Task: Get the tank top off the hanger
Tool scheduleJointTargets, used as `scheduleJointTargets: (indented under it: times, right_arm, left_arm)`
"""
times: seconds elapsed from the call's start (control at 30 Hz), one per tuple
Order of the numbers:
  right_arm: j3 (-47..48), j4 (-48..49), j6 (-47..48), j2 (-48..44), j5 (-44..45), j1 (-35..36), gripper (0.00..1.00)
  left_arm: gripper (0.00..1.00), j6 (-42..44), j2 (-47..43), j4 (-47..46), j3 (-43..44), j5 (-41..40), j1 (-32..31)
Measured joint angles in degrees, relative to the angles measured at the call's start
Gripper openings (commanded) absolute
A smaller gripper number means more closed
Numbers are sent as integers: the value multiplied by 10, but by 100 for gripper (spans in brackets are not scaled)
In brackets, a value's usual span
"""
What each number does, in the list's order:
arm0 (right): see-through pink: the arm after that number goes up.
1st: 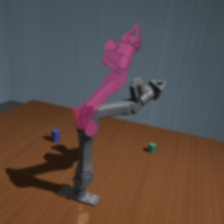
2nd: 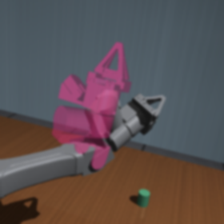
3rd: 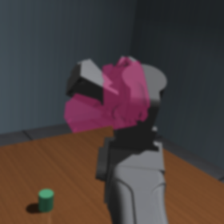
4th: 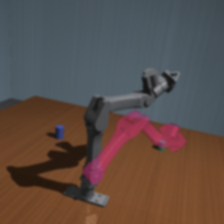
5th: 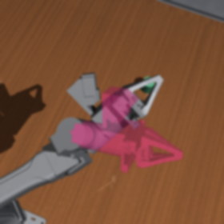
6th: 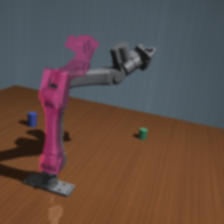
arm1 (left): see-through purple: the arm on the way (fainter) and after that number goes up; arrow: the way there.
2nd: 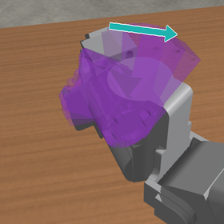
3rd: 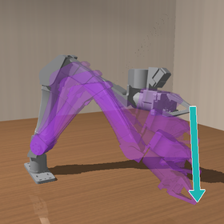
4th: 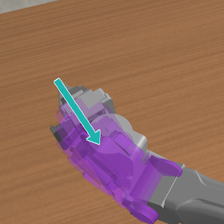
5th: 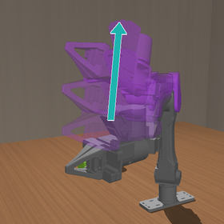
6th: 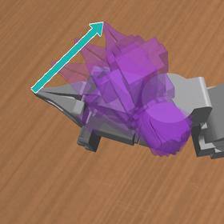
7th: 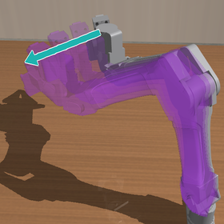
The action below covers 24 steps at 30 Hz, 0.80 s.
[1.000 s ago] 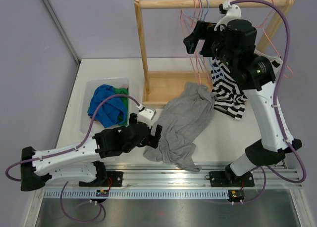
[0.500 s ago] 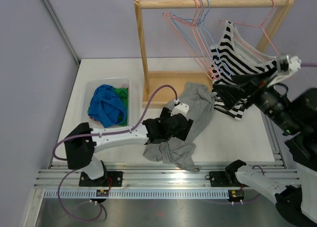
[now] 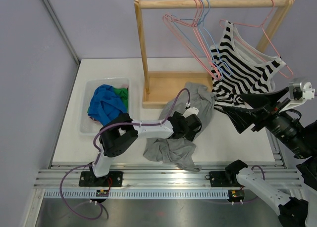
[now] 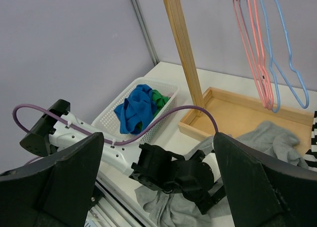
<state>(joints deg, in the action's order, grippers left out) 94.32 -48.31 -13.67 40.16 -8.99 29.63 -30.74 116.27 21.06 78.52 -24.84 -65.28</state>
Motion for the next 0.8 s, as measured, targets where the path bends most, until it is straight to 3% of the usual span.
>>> scheduleJointTargets:
  times: [0.07, 0.1, 0.13, 0.17, 0.4, 0.6, 0.8]
  right_arm:
    - [-6, -3, 0, -1, -1, 0, 100]
    - [-8, -5, 0, -2, -1, 0, 99]
    - [-11, -6, 0, -3, -1, 0, 99]
    - [-12, -7, 0, -4, -1, 0, 99]
    - [-16, -9, 5, -12, -1, 0, 99]
    - [-17, -9, 11, -16, -1, 0, 100]
    - [-17, -8, 15, -17, 0, 0, 100]
  left_arm:
    - [38, -12, 4, -2, 1, 8, 0]
    - [26, -14, 6, -6, 2, 12, 0]
    - [7, -15, 6, -9, 2, 15, 0]
    - [0, -17, 6, -10, 1, 16, 0]
    - [0, -25, -48, 25, -49, -8, 1]
    - [0, -27, -236, 126, -63, -105, 6]
    - [0, 7, -404, 209, 38, -204, 32]
